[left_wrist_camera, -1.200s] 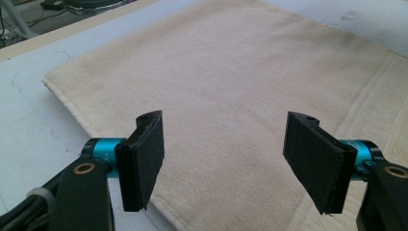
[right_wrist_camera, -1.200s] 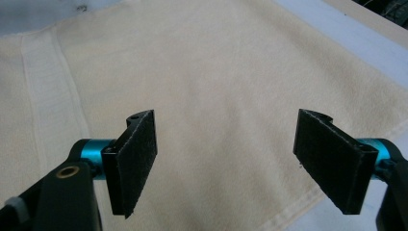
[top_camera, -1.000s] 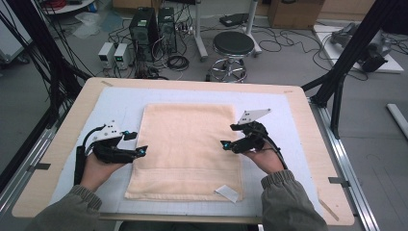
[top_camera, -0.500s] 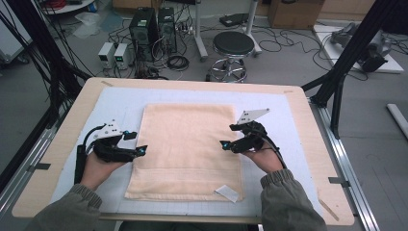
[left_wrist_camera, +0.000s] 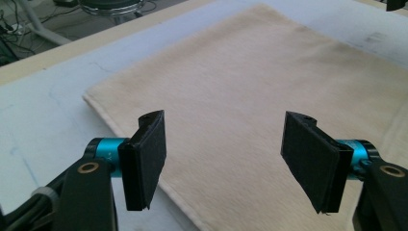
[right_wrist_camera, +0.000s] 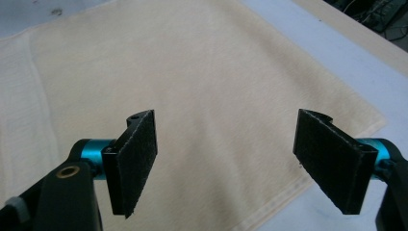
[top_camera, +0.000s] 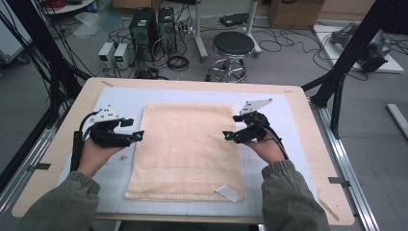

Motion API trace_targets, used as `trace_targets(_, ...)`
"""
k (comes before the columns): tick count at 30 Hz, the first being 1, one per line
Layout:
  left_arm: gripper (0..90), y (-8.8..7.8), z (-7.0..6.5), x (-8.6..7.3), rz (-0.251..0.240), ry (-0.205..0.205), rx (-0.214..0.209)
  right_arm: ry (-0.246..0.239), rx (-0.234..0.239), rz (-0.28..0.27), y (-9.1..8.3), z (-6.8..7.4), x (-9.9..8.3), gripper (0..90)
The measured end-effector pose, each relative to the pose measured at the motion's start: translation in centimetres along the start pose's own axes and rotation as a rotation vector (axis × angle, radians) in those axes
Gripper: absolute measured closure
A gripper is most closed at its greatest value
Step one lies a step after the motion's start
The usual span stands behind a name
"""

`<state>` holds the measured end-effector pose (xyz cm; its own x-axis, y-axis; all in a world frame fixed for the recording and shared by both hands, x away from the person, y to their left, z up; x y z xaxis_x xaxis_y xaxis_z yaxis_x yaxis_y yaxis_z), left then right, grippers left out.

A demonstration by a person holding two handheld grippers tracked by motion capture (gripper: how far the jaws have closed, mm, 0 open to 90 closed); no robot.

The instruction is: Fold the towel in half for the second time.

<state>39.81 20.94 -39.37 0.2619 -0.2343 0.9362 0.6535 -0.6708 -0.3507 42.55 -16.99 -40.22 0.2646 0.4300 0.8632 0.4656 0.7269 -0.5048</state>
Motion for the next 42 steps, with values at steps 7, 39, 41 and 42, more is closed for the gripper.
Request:
trace_targets(7, 35.3, 1.9, 2.4, 1.6, 0.037, 0.005, 0.039, 0.026, -0.047, 0.001, 1.1, -2.0, 0.4, 23.2)
trace_targets(39, 35.0, 9.6, 7.1, -5.0, 0.278, -0.131, 0.112, 0.189, -0.138, 0.166, 6.7, -8.0, -4.6, 31.3)
trace_targets(41, 34.7, 9.7, 7.2, -5.2, 0.282, -0.128, 0.118, 0.199, -0.132, 0.166, 7.0, -8.0, -5.1, 32.5)
trace_targets(42, 35.4, 9.7, 7.1, -5.2, 0.283, -0.133, 0.12, 0.199, -0.139, 0.156, 7.0, -8.0, -5.1, 33.2)
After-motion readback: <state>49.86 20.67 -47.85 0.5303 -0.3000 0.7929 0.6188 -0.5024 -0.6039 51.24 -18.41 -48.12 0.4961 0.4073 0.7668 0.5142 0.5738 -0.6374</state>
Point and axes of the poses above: each handheld gripper's, and its own axes: y roughly forward along the jaws, x roughly out of its top, z roughly to its left, the point moved 6 cm from there along y, roughly forward along the jaws, and after that the axes turned 8 degrees about -z, right-handed, at the moved point
